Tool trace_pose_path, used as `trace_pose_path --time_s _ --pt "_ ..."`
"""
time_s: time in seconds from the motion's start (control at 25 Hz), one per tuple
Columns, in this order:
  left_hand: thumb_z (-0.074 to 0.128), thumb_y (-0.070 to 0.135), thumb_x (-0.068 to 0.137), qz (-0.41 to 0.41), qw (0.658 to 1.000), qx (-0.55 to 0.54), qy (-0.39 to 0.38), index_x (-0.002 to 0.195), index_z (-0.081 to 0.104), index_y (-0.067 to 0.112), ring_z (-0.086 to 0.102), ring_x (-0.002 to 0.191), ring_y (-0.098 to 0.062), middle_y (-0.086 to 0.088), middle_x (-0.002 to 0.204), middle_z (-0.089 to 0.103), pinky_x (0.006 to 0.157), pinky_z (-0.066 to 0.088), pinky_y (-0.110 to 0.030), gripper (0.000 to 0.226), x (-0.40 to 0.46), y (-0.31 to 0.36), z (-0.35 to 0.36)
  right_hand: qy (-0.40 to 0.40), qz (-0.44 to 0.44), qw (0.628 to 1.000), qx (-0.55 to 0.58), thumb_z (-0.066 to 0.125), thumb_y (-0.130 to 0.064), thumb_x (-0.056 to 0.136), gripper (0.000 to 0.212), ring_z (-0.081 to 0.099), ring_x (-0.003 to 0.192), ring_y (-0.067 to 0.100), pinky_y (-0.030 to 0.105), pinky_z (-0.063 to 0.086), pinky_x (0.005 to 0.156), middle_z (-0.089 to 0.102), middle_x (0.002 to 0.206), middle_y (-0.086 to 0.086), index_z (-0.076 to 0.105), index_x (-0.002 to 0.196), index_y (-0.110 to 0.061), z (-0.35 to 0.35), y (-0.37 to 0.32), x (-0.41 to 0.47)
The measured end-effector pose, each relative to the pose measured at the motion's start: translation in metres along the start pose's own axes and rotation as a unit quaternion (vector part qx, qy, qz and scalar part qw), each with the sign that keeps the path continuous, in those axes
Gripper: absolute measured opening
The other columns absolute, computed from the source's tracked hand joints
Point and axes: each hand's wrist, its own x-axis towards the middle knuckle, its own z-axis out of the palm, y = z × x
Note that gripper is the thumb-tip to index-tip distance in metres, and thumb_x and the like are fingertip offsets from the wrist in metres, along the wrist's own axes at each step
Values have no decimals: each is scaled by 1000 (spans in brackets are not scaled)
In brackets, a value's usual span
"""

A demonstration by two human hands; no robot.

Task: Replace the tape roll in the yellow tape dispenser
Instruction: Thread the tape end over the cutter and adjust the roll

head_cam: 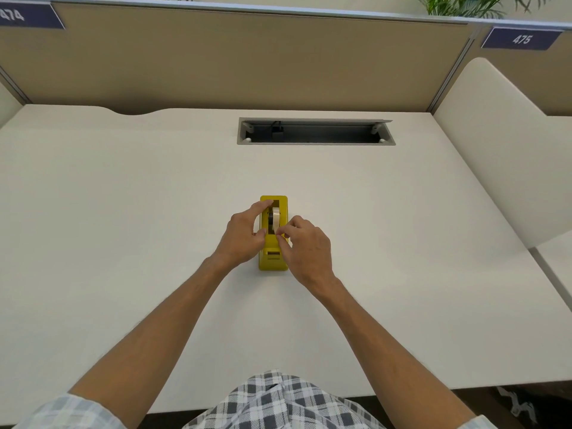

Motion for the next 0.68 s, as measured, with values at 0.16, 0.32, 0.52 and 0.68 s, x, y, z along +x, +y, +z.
trace_pose_path --time_s 0.16,0.32,0.52,0.68 --pt "58 2 84 -5 1000 3 10 138 48 24 63 93 -20 -3 131 61 75 42 -8 59 1 1 2 -2 -22 1000 -15 58 -24 94 17 58 72 25 42 50 64 63 87 3 73 95 -15 -3 -3 -3" --pt "58 0 84 7 1000 12 -1 135 51 22 52 126 -19 3 140 54 96 37 -20 56 5 0 2 5 -30 999 -24 60 -22 93 16 56 69 25 42 49 62 63 84 4 73 93 -13 -8 -4 -7" --pt "58 0 85 6 1000 14 -9 137 50 22 44 135 -17 2 145 49 104 35 -23 57 7 -3 2 24 -40 999 -21 65 -17 89 10 56 65 26 39 48 57 64 80 6 73 87 -11 -12 -5 -13" --pt "58 0 85 7 1000 14 -9 138 49 21 44 136 -20 0 146 49 106 35 -26 58 8 -3 1 34 -41 998 -15 68 -14 86 7 55 62 26 40 49 55 64 76 6 73 83 -10 -13 -5 -16"
